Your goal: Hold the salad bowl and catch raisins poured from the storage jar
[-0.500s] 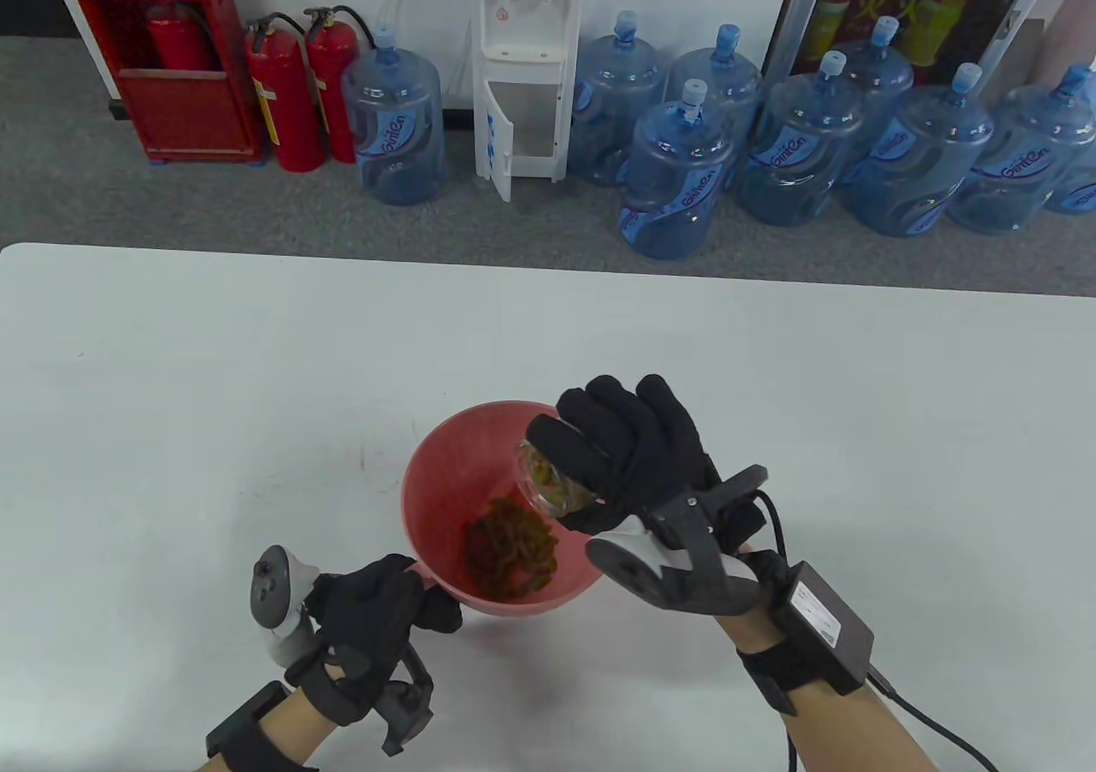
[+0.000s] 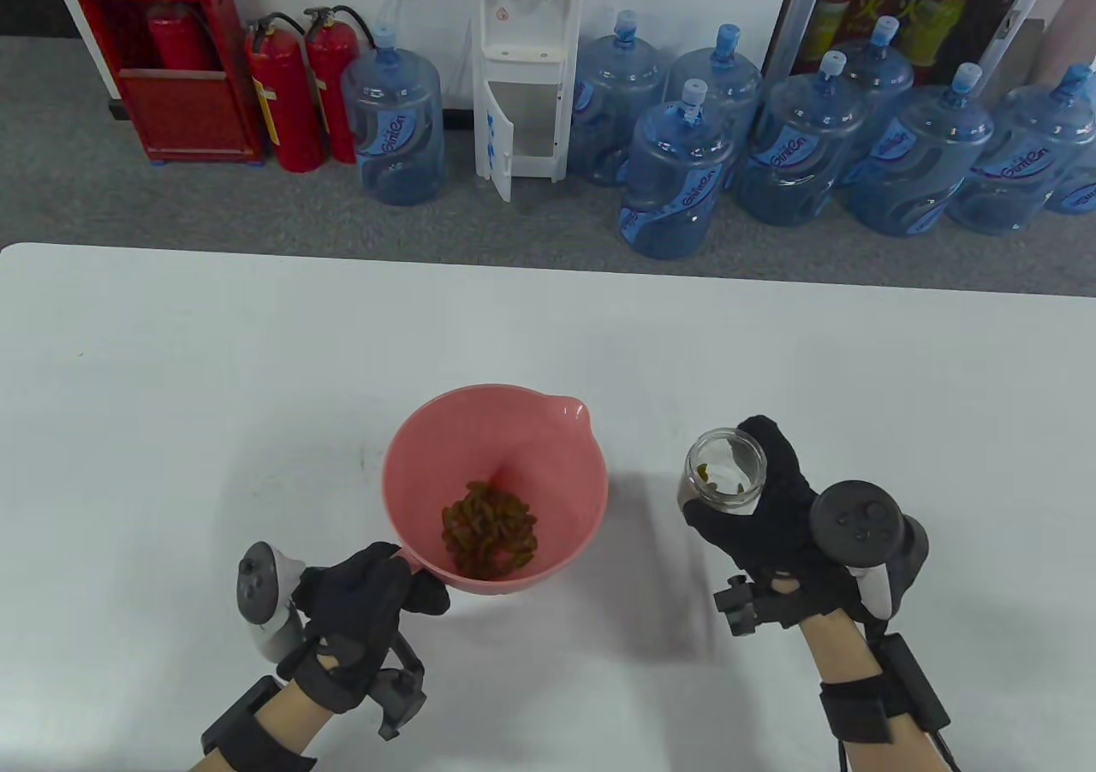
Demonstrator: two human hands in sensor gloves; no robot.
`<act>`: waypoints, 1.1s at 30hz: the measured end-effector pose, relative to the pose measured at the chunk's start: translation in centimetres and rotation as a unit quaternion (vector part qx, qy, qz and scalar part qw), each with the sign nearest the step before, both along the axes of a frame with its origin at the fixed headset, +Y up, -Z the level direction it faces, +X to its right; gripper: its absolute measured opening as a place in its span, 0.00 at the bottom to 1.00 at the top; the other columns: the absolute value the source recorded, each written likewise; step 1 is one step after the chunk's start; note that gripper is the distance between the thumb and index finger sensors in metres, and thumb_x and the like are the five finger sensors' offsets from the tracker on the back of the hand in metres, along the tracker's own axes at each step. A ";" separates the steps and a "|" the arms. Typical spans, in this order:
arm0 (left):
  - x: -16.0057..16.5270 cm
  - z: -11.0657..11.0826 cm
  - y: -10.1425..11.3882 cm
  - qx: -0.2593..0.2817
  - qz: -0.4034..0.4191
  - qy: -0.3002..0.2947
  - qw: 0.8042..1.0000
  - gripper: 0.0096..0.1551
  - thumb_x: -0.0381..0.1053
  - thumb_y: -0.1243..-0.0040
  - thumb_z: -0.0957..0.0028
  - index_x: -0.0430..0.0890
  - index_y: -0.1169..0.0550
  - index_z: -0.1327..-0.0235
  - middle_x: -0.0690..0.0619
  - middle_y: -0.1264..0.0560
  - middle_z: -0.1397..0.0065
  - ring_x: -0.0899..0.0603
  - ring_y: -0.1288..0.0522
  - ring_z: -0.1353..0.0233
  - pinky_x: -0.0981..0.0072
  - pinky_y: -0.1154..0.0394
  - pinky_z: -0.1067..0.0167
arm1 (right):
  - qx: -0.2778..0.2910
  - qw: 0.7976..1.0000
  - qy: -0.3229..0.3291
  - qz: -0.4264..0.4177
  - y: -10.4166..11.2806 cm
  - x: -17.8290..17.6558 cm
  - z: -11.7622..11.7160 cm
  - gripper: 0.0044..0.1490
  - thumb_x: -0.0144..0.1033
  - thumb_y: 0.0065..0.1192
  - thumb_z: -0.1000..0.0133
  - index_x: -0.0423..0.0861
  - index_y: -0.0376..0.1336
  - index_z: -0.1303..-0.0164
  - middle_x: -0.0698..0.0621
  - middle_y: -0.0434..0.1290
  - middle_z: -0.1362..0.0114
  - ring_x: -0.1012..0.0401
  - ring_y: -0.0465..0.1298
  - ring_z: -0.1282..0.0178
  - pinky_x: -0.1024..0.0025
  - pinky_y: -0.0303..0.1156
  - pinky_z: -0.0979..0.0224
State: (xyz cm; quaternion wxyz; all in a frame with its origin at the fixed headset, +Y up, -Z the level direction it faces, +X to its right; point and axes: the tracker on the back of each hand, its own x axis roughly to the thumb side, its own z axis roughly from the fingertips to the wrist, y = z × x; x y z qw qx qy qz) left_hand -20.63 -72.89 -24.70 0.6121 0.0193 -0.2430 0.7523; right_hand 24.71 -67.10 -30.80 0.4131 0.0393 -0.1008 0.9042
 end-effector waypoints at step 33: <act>-1.0 0.0 0.4 0.017 -0.006 0.030 0.999 0.17 0.61 0.45 0.53 0.50 0.15 0.77 0.52 0.15 0.64 0.37 0.18 0.61 0.41 0.27 0.50 | 0.014 0.991 0.018 0.131 -0.5 0.5 1.7 0.66 0.69 0.68 0.60 0.59 0.35 0.23 0.52 0.42 0.17 0.48 0.52 0.15 0.40 0.44 0.17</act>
